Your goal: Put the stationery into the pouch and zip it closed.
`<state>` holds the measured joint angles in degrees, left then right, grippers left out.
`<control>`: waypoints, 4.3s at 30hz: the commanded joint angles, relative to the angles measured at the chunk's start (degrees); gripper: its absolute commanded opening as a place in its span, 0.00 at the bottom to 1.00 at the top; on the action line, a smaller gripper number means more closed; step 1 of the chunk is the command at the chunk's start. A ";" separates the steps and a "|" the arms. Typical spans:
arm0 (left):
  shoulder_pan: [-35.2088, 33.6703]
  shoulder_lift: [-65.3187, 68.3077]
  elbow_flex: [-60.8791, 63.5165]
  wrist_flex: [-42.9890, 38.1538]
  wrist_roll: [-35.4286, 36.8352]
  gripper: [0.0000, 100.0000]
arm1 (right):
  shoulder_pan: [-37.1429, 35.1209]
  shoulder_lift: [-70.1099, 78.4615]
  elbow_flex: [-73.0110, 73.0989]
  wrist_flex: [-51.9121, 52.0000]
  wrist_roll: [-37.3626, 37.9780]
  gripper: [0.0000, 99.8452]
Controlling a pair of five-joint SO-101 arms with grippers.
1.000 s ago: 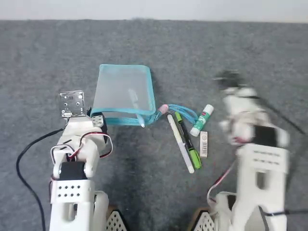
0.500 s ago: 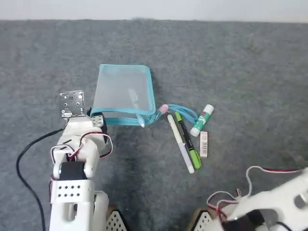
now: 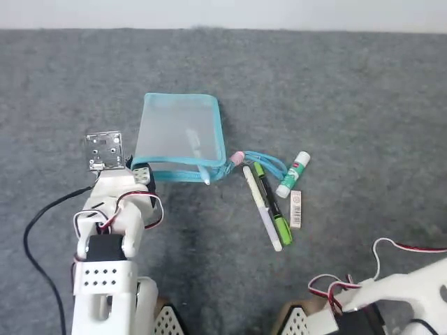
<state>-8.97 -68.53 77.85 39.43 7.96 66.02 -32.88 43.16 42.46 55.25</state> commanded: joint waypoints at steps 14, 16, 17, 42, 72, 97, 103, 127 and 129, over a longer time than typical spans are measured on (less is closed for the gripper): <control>0.00 -1.05 -2.42 0.26 -0.35 0.01 | -1.36 -0.40 -0.35 3.30 0.79 0.24; -0.09 -1.05 -2.42 0.35 -0.35 0.01 | -1.36 -0.22 -0.35 3.30 0.88 0.24; -0.09 -1.05 -2.42 0.35 -0.35 0.01 | -1.36 -0.22 -0.35 3.30 0.88 0.23; -0.18 -1.32 -2.42 0.35 -0.35 0.01 | 2.68 -3.30 -2.11 13.41 3.96 0.12; -0.18 -1.41 -2.51 0.26 -0.44 0.01 | 3.82 -6.11 -2.46 2.68 -5.80 0.12; -0.18 -1.41 -2.42 0.35 -0.44 0.01 | 3.47 -7.34 3.69 5.41 37.19 0.09; 0.09 -1.41 -2.68 0.09 -0.44 0.01 | -4.44 -9.27 8.35 2.15 6.95 0.05; -0.26 -1.41 -2.15 0.18 -0.44 0.01 | -79.34 4.97 0.00 19.74 -44.57 0.05; -0.26 -1.41 -2.15 0.09 -0.44 0.01 | -79.87 9.01 -0.26 19.38 -45.54 0.05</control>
<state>-8.97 -68.53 77.85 39.43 7.96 -11.43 -29.45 46.42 62.95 13.41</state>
